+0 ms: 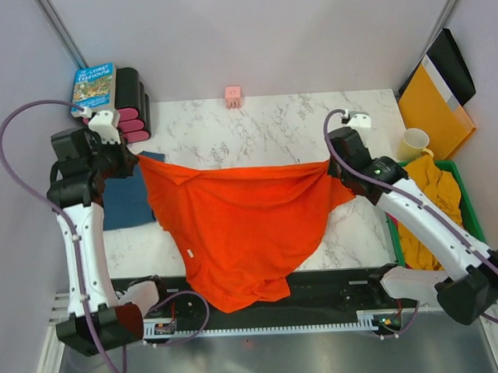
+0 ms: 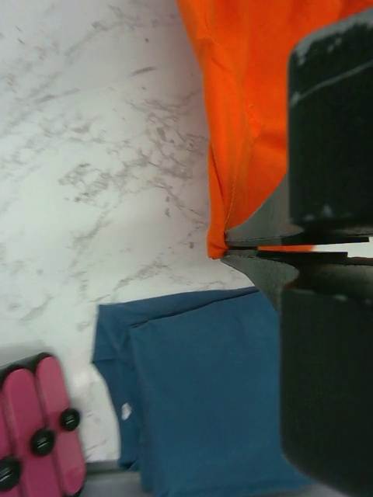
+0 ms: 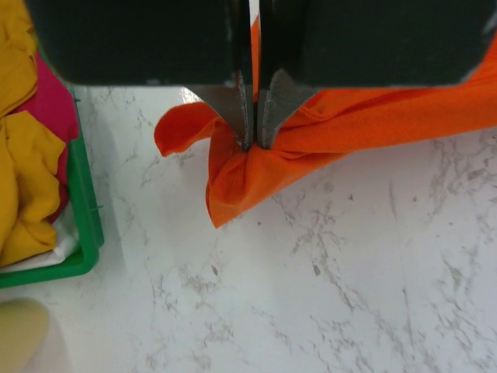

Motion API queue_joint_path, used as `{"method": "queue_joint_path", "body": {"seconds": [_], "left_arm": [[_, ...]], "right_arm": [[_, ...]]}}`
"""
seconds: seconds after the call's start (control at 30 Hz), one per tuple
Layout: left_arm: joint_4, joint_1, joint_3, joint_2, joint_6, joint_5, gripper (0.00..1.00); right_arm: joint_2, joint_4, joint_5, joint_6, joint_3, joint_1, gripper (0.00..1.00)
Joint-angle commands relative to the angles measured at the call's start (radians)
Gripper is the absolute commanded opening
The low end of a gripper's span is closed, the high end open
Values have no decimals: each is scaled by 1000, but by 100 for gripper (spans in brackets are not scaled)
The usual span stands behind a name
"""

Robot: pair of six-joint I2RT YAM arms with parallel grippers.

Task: Fold and stack the t-shirts
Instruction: Flatten out the tshirt

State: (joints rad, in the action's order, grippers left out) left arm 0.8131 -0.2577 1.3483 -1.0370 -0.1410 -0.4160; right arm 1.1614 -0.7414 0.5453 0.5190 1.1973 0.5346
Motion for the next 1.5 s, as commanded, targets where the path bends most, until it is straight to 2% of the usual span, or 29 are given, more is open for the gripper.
{"method": "queue_joint_path", "body": {"seconds": [0.0, 0.17, 0.27, 0.3, 0.4, 0.67, 0.9, 1.17, 1.47], "left_arm": [[-178, -3, -78, -81, -74, 22, 2], [-250, 43, -158, -190, -74, 45, 2], [-279, 75, -182, -209, -63, 63, 2], [-284, 81, -189, -210, -60, 66, 2], [-292, 100, -190, -206, -49, 77, 2], [-288, 109, -198, -187, -39, 82, 2], [-282, 118, -233, -163, -31, 89, 2], [-279, 126, -261, -136, -26, 103, 2], [-270, 138, -261, -132, -20, 108, 2]], "right_arm": [[59, 125, 25, 53, -25, -2, 0], [138, 137, 38, 68, -27, -5, 0], [153, 139, 32, 56, -5, -5, 28], [156, 140, 34, 53, -1, -5, 45], [158, 143, 35, 38, 36, -4, 56], [198, 155, 13, 29, 13, -4, 55], [222, 140, -54, 159, -111, -4, 51], [179, 154, -30, 328, -281, -10, 48], [213, 237, -53, 326, -297, -21, 46]]}}
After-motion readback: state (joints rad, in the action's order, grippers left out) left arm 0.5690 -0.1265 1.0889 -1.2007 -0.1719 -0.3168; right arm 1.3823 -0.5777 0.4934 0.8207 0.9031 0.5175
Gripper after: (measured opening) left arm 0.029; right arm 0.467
